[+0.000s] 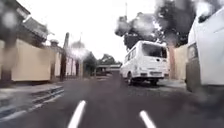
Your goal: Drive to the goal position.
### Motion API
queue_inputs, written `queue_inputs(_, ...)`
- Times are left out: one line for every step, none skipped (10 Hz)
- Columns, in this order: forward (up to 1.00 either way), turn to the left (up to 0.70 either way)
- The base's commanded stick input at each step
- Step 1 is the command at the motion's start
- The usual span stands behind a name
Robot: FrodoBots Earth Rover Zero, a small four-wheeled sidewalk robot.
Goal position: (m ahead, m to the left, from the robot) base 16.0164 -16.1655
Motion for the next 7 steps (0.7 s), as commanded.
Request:
queue_inputs(0.92,0.07)
queue_inputs(1.0,0.0)
queue_inputs(1.0,0.0)
queue_inputs(1.0,0.08)
queue_inputs(1.0,0.0)
queue_inputs(1.0,0.01)
queue_inputs(1.0,0.11)
